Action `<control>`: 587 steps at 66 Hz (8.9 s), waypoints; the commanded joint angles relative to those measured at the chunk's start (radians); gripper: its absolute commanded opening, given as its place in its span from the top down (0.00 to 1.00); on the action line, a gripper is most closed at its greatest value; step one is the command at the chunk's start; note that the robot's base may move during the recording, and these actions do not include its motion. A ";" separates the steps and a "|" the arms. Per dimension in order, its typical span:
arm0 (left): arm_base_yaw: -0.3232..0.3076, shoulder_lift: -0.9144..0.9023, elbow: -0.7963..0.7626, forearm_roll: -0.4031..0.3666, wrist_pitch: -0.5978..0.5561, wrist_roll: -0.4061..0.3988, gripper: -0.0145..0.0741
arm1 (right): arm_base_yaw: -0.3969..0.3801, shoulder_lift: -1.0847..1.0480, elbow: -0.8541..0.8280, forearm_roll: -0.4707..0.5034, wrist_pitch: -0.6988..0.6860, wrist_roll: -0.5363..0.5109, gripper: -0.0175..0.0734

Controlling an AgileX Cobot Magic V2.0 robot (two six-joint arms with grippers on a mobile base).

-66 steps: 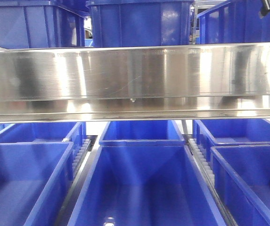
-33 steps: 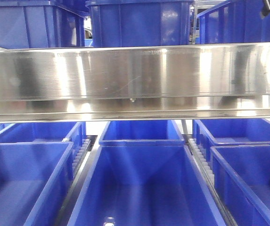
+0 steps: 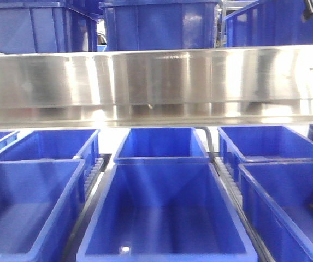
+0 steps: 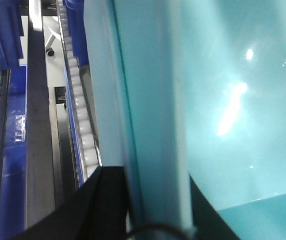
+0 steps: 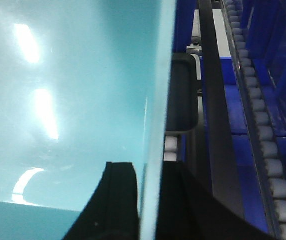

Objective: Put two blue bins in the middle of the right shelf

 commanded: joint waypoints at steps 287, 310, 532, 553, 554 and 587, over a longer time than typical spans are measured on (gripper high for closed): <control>0.000 -0.022 -0.020 -0.026 -0.118 0.007 0.96 | 0.000 -0.017 -0.016 -0.005 -0.060 -0.011 0.99; 0.000 -0.022 -0.020 -0.026 -0.118 0.007 0.96 | 0.000 -0.017 -0.016 -0.005 -0.060 -0.011 0.99; 0.000 -0.022 -0.020 -0.024 -0.118 0.007 0.96 | 0.000 -0.017 -0.016 -0.005 -0.060 -0.011 0.99; 0.000 -0.022 -0.020 -0.024 -0.118 0.007 0.96 | 0.000 -0.017 -0.016 -0.005 -0.060 -0.011 0.99; 0.000 -0.022 -0.020 -0.024 -0.118 0.007 0.96 | 0.000 -0.017 -0.016 -0.005 -0.060 -0.011 0.99; 0.000 -0.022 -0.020 -0.024 -0.118 0.007 0.96 | 0.000 -0.017 -0.016 -0.005 -0.060 -0.011 0.99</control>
